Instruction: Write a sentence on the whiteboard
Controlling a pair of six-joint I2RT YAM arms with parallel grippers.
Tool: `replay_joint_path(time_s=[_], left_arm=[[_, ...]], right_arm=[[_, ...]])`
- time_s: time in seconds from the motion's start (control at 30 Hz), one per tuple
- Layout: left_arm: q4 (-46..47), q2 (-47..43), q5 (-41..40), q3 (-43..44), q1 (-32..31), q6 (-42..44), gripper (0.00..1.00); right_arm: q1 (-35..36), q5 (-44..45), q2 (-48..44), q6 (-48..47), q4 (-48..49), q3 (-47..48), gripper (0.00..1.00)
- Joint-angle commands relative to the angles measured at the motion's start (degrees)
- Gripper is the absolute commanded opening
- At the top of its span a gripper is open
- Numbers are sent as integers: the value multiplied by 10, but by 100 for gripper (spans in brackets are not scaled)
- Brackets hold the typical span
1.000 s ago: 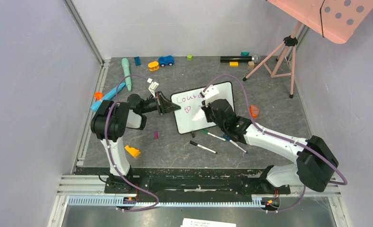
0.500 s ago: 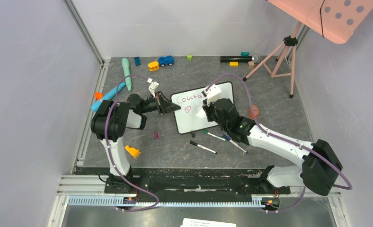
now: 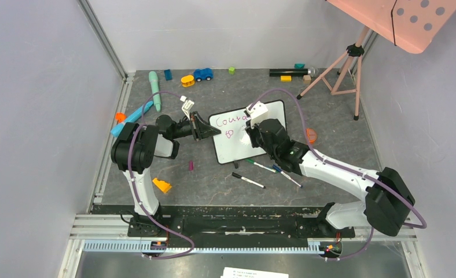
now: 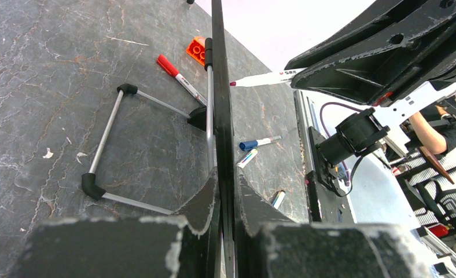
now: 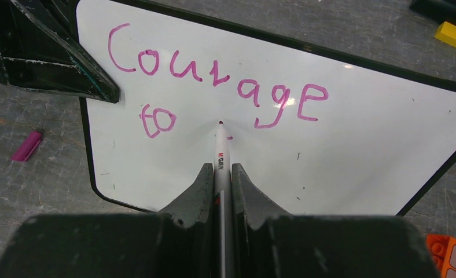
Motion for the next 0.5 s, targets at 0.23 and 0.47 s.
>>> replay_joint_path(time_s=[0.23, 0.47], left_arm=[[48, -2, 33, 10, -7, 19, 2], [48, -3, 32, 10, -7, 19, 2]], right_arm=[[-4, 18, 16, -8, 11, 23, 0], [-4, 11, 9, -1, 10, 5, 0]])
